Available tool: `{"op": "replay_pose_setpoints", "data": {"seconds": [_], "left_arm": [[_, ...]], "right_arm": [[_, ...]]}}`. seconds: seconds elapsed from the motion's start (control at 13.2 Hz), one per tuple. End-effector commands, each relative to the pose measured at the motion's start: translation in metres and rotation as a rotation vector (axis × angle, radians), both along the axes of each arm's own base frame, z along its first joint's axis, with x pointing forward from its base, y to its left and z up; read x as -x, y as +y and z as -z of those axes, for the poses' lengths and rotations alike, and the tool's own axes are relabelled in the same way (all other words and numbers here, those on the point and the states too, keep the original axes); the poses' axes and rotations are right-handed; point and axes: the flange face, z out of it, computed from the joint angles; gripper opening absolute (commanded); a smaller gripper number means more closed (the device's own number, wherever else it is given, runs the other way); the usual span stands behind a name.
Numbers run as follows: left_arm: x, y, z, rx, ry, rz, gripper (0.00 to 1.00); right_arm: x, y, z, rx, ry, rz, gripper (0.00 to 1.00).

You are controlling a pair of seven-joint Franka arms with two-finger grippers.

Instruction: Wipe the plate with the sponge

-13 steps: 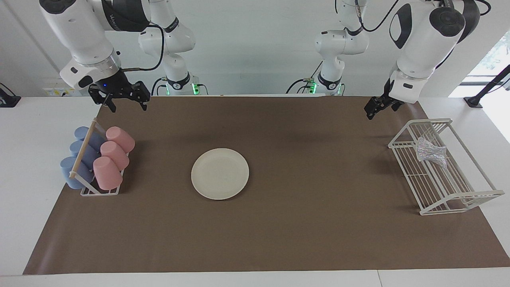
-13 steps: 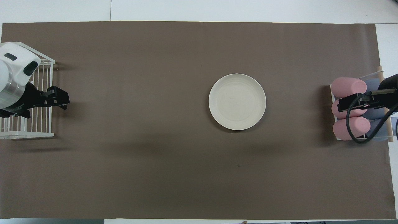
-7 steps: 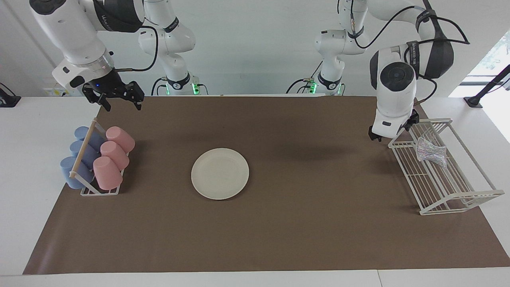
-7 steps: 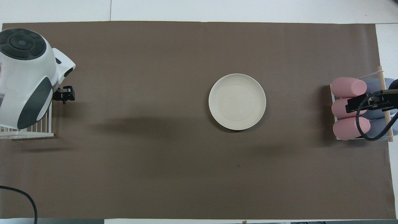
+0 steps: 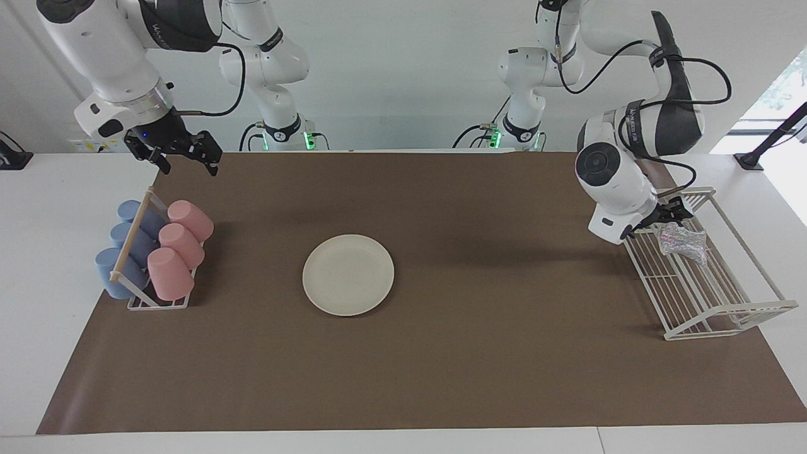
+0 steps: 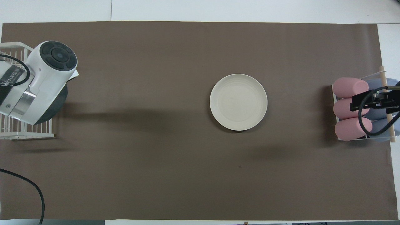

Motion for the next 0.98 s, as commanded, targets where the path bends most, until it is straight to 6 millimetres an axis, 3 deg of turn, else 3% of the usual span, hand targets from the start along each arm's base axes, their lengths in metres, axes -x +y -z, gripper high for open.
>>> {"op": "replay_pose_setpoints", "data": {"seconds": [0.0,0.23,0.3,0.38,0.45,0.53,0.68,0.91], "left_arm": [[0.006,0.01,0.019,-0.063,0.027,0.047,1.0],[0.006,0.018,0.021,-0.06,0.027,0.041,0.99],[0.006,0.018,0.021,-0.06,0.027,0.041,0.87],[0.006,0.018,0.021,-0.06,0.027,0.041,0.62],[0.005,0.019,0.02,-0.06,0.026,0.039,0.19],[0.005,0.022,0.019,-0.059,0.022,0.034,0.0],[0.004,0.024,0.018,-0.058,0.02,0.032,0.0],[0.003,0.024,0.019,-0.056,0.021,0.032,0.0]], "right_arm": [[0.003,0.008,-0.004,0.003,-0.018,0.212,1.0],[0.005,0.015,-0.003,0.02,-0.008,0.388,1.0],[0.004,0.015,-0.003,0.019,-0.016,0.416,1.0],[0.003,0.019,-0.003,0.022,-0.02,0.456,1.0],[0.002,0.029,-0.004,0.025,-0.029,0.508,1.0],[0.001,0.034,-0.004,0.026,-0.038,0.554,1.0],[0.0,0.04,-0.005,0.027,-0.048,0.663,1.0],[0.001,0.068,-0.006,0.036,-0.052,0.795,1.0]]}}
